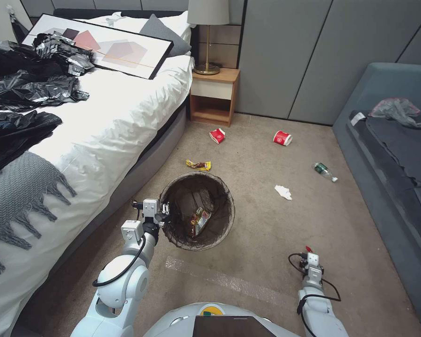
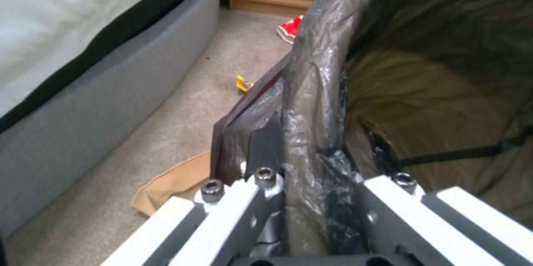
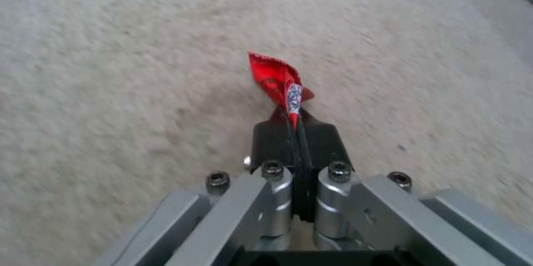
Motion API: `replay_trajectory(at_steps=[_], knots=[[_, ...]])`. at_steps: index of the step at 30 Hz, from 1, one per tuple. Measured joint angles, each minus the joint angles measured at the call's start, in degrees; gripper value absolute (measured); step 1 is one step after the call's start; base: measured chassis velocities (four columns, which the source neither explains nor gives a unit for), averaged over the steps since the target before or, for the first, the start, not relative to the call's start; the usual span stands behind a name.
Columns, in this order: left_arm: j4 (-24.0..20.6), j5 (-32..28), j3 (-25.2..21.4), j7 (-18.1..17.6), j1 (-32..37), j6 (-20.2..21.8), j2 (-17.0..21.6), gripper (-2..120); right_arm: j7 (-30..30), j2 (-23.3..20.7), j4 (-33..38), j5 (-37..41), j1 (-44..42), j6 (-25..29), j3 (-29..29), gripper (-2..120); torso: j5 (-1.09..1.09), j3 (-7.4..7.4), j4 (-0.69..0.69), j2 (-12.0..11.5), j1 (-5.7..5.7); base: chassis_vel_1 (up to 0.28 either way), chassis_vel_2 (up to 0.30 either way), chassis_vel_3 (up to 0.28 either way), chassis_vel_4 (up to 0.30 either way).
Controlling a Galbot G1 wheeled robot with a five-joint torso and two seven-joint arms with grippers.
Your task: Pick up the trash bin, then pick up the garbage from the floor and place it into the trash bin.
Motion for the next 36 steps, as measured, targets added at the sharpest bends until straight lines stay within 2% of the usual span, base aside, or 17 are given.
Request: replay_trajectory(at_steps=[1, 2, 4, 5, 6, 7, 8, 9, 10, 13, 14, 17, 18, 20, 21, 23, 36], knots=[[0.1, 0.0, 0.0, 0.0, 0.0, 0.0, 0.0, 0, 0.2, 0.0, 0.2, 0.0, -0.1, 0.1, 0.0, 0, 0.00, 0.00, -0.03, 0.0, 0.00, 0.000, 0.000, 0.000, 0.000], [0.2, 0.0, 0.1, 0.0, 0.0, 0.0, 0.0, 0, 0.5, 0.1, 1.0, 0.0, -0.7, 0.7, 0.1, 0, 0.11, 0.00, -0.05, 0.0, 0.00, 0.000, 0.000, 0.000, 0.000], [0.3, 0.0, 0.1, 0.0, 0.0, 0.0, 0.0, 0, 0.6, 0.2, 2.5, 0.0, -1.6, 1.2, -0.1, 0, 0.09, 0.01, -0.07, 0.0, 0.01, 0.000, 0.000, 0.000, 0.000], [0.5, 0.0, 0.2, 0.0, 0.0, 0.0, 0.0, 0, 0.6, 0.6, 5.5, 0.3, -3.0, 2.5, -0.7, 0, 0.13, 0.02, -0.07, 0.0, 0.01, 0.000, 0.000, 0.000, 0.000], [0.5, 0.0, 0.2, 0.0, 0.0, 0.0, 0.0, 0, 0.6, 0.6, 5.5, 0.3, -3.0, 2.5, -0.7, 0, 0.13, 0.02, -0.07, 0.0, 0.01, 0.000, 0.000, 0.000, 0.000], [0.7, 0.0, 0.3, 0.0, 0.0, 0.0, 0.0, 0, 0.2, 1.0, 10.6, 0.9, -4.7, 4.1, -1.3, 0, 0.14, 0.02, -0.06, 0.0, 0.01, 0.000, 0.000, 0.000, 0.000], [1.0, 0.2, 0.7, 0.0, 0.1, 0.0, -0.2, 0, -3.0, 2.3, 23.9, 1.6, -8.0, 7.9, -3.4, 0, 0.10, 0.00, 0.05, 0.0, 0.01, 0.000, 0.000, 0.000, 0.000], [1.0, 0.3, 0.7, 0.0, 0.2, 0.0, -0.2, 0, -5.7, 2.8, 30.2, 1.8, -9.6, 10.6, -4.8, 0, 0.11, 0.00, 0.05, 0.0, 0.01, 0.000, 0.000, 0.000, 0.000], [1.0, 0.3, 0.7, 0.0, 0.2, 0.0, -0.2, 0, -5.7, 2.8, 30.2, 1.8, -9.6, 10.6, -4.8, 0, 0.11, 0.00, 0.05, 0.0, 0.01, 0.000, 0.000, 0.000, 0.000], [1.1, 0.0, 1.2, 0.0, 0.3, 0.2, -0.2, 0, -13.9, 3.2, 41.5, 2.1, -12.0, 17.6, -8.0, 0, 0.09, -0.01, 0.05, 0.0, 0.00, 0.000, 0.000, 0.000, 0.000], [1.1, 0.0, 1.2, 0.0, 0.3, 0.2, -0.2, 0, -13.9, 3.2, 41.5, 2.1, -12.0, 17.6, -8.0, 0, 0.09, -0.01, 0.05, 0.0, 0.00, 0.000, 0.000, 0.000, 0.000], [1.3, -0.1, 1.6, 0.0, 0.4, 0.3, -0.2, 0, -25.2, 3.1, 49.7, 4.1, -13.3, 23.8, -11.7, 0, 0.08, -0.01, 0.07, 0.0, 0.01, 0.000, 0.000, 0.000, 0.000], [1.3, -0.1, 1.6, 0.0, 0.4, 0.3, -0.2, 0, -25.2, 3.1, 49.7, 4.1, -13.3, 23.8, -11.7, 0, 0.08, -0.01, 0.07, 0.0, 0.01, 0.000, 0.000, 0.000, 0.000], [1.6, -0.1, 1.9, 0.0, 0.4, 0.4, -0.2, 0, -32.5, 2.8, 54.2, 6.1, -13.7, 25.2, -14.4, 0, 0.09, -0.01, 0.06, 0.0, 0.00, 0.000, 0.000, 0.000, 0.000], [1.6, -0.1, 1.9, 0.0, 0.4, 0.4, -0.2, 0, -32.5, 2.8, 54.2, 6.1, -13.7, 25.2, -14.4, 0, 0.09, -0.01, 0.06, 0.0, 0.00, 0.000, 0.000, 0.000, 0.000], [1.8, -0.1, 2.1, 0.0, 0.4, 0.4, -0.2, 0, -36.7, 2.1, 57.5, 6.8, -13.5, 24.4, -16.8, 0, 0.08, -0.02, 0.06, 0.0, 0.00, 0.000, 0.000, 0.000, 0.000], [2.0, -0.1, 2.2, 0.1, 0.3, 0.4, 0.0, 0, -40.0, -0.8, 60.0, 9.2, -13.1, 20.0, -23.7, 0, 0.09, -0.01, 0.06, 0.0, 0.00, 0.000, 0.000, 0.000, 0.000]])
